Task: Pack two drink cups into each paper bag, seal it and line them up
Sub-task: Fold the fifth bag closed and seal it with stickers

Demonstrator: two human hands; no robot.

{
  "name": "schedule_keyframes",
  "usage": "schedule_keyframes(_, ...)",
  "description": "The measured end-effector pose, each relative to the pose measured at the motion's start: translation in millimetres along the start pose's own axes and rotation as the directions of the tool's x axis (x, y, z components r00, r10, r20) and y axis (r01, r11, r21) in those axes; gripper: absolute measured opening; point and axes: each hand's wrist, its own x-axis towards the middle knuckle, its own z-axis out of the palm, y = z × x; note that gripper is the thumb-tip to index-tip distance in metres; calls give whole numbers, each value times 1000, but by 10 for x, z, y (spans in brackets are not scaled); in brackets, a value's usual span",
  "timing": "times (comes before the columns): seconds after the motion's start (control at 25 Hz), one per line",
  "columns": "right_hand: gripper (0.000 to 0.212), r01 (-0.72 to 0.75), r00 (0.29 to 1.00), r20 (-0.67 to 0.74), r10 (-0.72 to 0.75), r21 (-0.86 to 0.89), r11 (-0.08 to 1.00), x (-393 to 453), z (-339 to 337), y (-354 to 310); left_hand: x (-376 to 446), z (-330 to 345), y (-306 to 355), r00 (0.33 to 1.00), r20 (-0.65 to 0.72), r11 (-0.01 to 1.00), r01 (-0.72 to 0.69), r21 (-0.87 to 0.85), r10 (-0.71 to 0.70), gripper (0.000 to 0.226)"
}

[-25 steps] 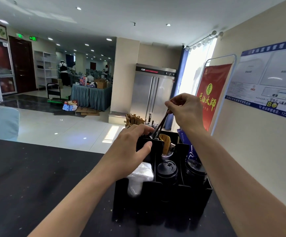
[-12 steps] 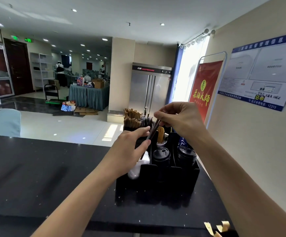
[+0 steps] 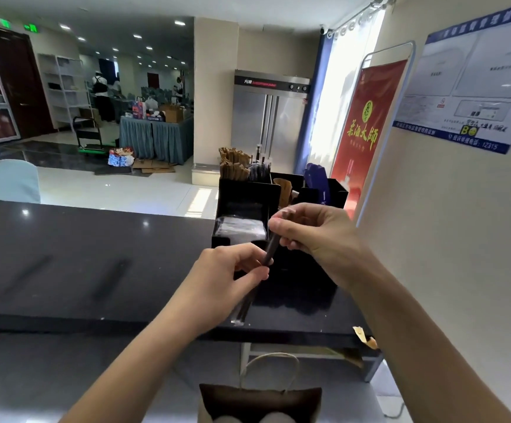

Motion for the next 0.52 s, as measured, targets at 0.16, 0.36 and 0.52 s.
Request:
schedule_keyframes(0.16, 26, -79, 995, 70, 70, 133, 988, -319, 82, 243, -183, 71, 73, 999, -10, 999, -34, -18, 34, 14)
schedule_keyframes(0.36, 28, -47, 998, 46, 39, 194, 980, -681, 121, 361, -401, 150, 188, 1000, 1, 996, -18, -85, 19, 19)
schedule_keyframes(0.52, 16, 1, 1000, 10, -3, 188, 982, -913, 104, 452, -631, 163, 201, 1000, 25, 996, 15, -85, -13, 26)
